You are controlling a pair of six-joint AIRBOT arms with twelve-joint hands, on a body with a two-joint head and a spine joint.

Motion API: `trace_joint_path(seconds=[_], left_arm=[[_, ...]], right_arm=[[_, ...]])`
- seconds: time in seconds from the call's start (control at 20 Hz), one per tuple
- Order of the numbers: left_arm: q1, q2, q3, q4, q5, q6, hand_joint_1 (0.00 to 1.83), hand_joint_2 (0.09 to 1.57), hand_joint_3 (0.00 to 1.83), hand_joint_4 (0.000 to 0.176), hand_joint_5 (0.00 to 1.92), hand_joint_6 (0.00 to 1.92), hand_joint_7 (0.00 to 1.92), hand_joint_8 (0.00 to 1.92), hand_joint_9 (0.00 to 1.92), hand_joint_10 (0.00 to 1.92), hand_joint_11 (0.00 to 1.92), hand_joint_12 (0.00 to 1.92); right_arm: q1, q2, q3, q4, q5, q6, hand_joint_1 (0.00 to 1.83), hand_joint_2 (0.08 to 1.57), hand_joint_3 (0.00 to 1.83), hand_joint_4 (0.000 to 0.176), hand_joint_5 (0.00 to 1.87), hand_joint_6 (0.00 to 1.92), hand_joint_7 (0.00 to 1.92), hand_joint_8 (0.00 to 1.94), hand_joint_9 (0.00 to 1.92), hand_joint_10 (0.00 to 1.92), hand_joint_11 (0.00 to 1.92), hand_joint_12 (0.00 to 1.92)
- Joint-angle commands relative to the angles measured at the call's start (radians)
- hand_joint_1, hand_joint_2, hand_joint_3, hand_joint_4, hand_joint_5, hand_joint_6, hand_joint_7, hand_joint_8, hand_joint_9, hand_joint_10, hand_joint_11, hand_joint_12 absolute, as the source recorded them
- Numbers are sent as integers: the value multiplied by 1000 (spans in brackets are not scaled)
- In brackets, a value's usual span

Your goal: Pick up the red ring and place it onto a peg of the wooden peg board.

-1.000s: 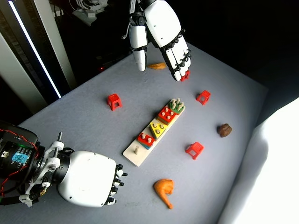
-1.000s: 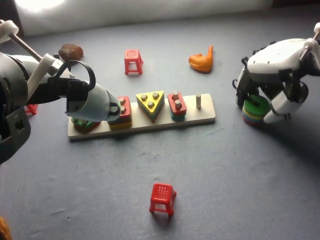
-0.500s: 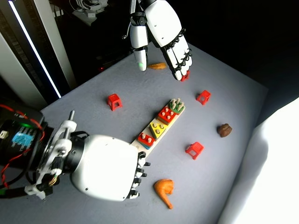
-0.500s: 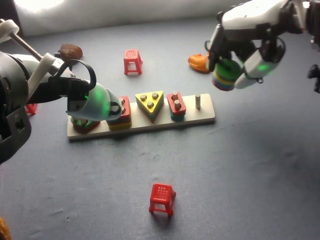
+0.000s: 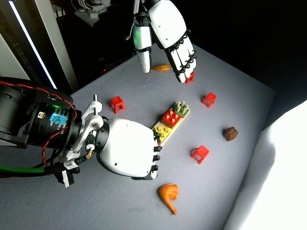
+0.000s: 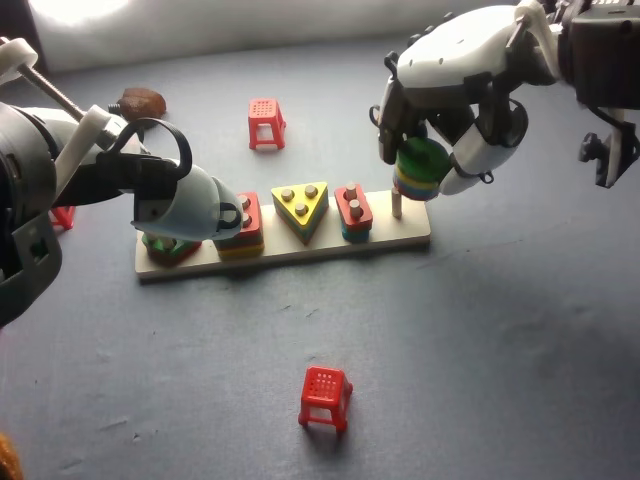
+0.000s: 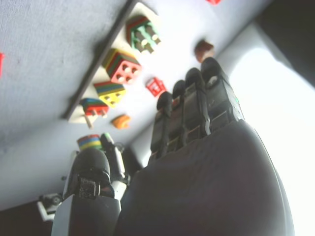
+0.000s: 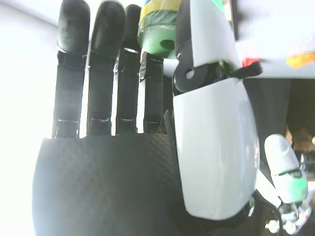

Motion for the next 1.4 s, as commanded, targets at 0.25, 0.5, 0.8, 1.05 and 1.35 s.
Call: trace_joint_path(seconds=[0.25, 0.5, 0.8, 1.05, 1.35], left_arm=[[-7, -2, 3, 86, 4, 0, 0, 1258, 0, 0, 91, 3, 85, 4, 89, 5, 0, 185], [-5, -1, 3, 86, 7, 0, 0, 1256, 0, 0, 87, 3, 93, 5, 95, 7, 0, 206], [-5, -1, 3, 86, 9, 0, 17, 1254, 0, 0, 120, 2, 122, 1, 120, 1, 0, 266], [-5, 0, 3, 86, 11, 0, 0, 1254, 0, 0, 73, 0, 72, 2, 78, 2, 0, 156], [-6, 0, 3, 86, 11, 0, 14, 1260, 0, 0, 97, 3, 89, 3, 87, 2, 0, 185]], right_arm=[[-11, -8, 2, 3, 94, -16, 1375, 1098, 0, 0, 978, 1016, 1031, 793, 935, 1166, 786, 1312], [-17, -29, 14, 3, 114, -54, 1372, 1107, 0, 0, 968, 1048, 1006, 819, 916, 1188, 767, 1325], [-21, -68, 70, 3, 121, -61, 1374, 1104, 0, 0, 963, 1033, 1027, 803, 919, 1191, 773, 1333], [-21, -71, 71, 3, 112, -61, 1375, 1099, 0, 0, 976, 1023, 1034, 789, 926, 1173, 773, 1318], [-15, -71, 70, 3, 85, -56, 1374, 1102, 0, 0, 972, 1030, 1025, 803, 921, 1179, 768, 1324]])
